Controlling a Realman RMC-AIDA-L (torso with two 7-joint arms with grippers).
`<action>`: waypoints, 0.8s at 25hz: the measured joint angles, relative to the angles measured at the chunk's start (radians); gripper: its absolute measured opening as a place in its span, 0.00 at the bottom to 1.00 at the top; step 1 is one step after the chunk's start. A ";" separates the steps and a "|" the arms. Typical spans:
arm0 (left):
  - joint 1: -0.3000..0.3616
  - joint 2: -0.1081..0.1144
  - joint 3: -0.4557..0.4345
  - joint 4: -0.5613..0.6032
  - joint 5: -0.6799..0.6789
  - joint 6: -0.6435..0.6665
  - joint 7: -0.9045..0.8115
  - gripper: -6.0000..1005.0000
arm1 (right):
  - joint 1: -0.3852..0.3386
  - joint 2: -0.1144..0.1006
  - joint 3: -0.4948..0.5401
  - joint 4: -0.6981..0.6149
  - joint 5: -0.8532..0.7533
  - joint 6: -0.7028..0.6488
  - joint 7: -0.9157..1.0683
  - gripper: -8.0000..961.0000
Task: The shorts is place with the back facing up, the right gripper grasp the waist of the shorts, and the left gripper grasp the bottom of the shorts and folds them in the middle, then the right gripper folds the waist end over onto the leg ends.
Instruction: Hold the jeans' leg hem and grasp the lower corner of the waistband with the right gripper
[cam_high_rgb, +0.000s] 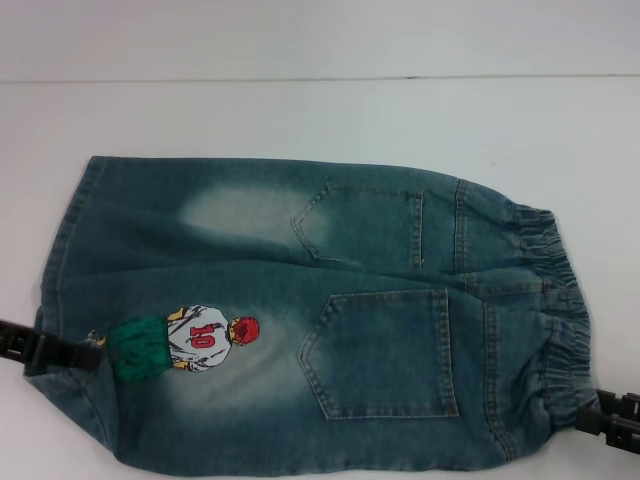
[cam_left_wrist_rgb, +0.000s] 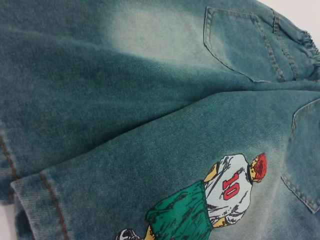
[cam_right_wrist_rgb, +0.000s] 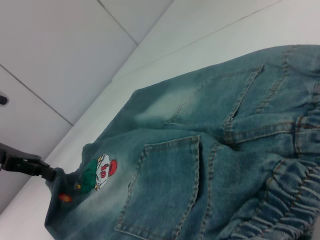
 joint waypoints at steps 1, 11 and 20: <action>0.000 0.000 0.000 0.000 0.000 0.000 0.000 0.05 | 0.003 0.000 -0.001 0.000 -0.003 -0.001 0.000 0.64; 0.000 0.000 0.000 0.000 -0.006 -0.001 0.000 0.05 | 0.021 0.000 -0.003 -0.009 -0.044 -0.042 0.004 0.64; 0.000 0.000 0.000 0.000 -0.007 -0.006 0.002 0.05 | 0.020 -0.009 -0.002 -0.011 -0.049 -0.060 0.016 0.64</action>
